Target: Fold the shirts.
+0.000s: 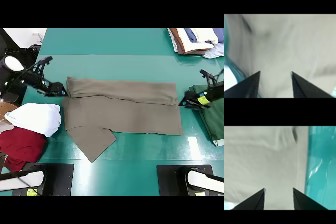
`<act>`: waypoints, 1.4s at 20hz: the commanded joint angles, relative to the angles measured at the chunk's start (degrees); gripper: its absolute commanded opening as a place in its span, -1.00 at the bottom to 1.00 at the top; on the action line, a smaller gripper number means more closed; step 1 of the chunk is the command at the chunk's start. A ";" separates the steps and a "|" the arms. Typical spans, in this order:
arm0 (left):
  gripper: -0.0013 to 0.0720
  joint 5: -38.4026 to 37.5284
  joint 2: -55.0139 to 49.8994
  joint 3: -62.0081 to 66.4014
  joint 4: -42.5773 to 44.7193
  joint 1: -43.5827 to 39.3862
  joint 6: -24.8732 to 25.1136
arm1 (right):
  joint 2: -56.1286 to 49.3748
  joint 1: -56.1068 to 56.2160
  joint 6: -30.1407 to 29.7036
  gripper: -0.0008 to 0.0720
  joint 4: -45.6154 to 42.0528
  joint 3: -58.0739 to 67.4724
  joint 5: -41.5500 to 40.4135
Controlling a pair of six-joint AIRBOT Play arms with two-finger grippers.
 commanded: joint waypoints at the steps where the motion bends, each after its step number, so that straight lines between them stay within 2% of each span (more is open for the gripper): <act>1: 0.30 -1.77 11.93 -15.34 -0.44 0.20 -3.80 | 6.05 -3.50 -0.50 0.13 0.17 -4.39 0.81; 7: 0.30 -0.63 26.75 -37.42 -1.25 0.20 -8.07 | 7.39 -4.13 -0.57 0.13 0.22 -0.57 0.26; 11: 0.30 3.32 26.69 -43.21 -3.91 0.20 -7.54 | 7.39 -4.15 -0.57 0.13 0.20 0.02 0.46; 17: 0.30 12.02 26.62 -47.12 -11.23 0.20 -2.78 | 7.39 -4.15 -0.57 0.13 1.62 0.00 1.31; 21: 0.30 13.75 25.07 -47.12 -12.44 0.20 -2.60 | 7.39 -4.13 -0.57 0.13 6.27 0.00 0.57; 25: 0.30 15.39 20.98 -47.12 -15.85 0.20 -1.20 | 7.39 -3.56 -0.55 0.13 6.21 0.00 0.79; 26: 0.03 15.74 20.55 -47.12 -16.81 0.20 -0.28 | 7.39 -3.19 -0.55 0.13 6.16 0.00 0.85; 27: -0.44 15.76 20.57 -47.08 -17.44 0.20 0.68 | 7.39 -3.19 -0.55 0.13 6.16 -0.02 0.81; 28: -0.70 15.63 20.57 -47.08 -18.36 0.20 1.40 | 7.39 -3.19 -0.55 0.13 6.12 0.00 0.87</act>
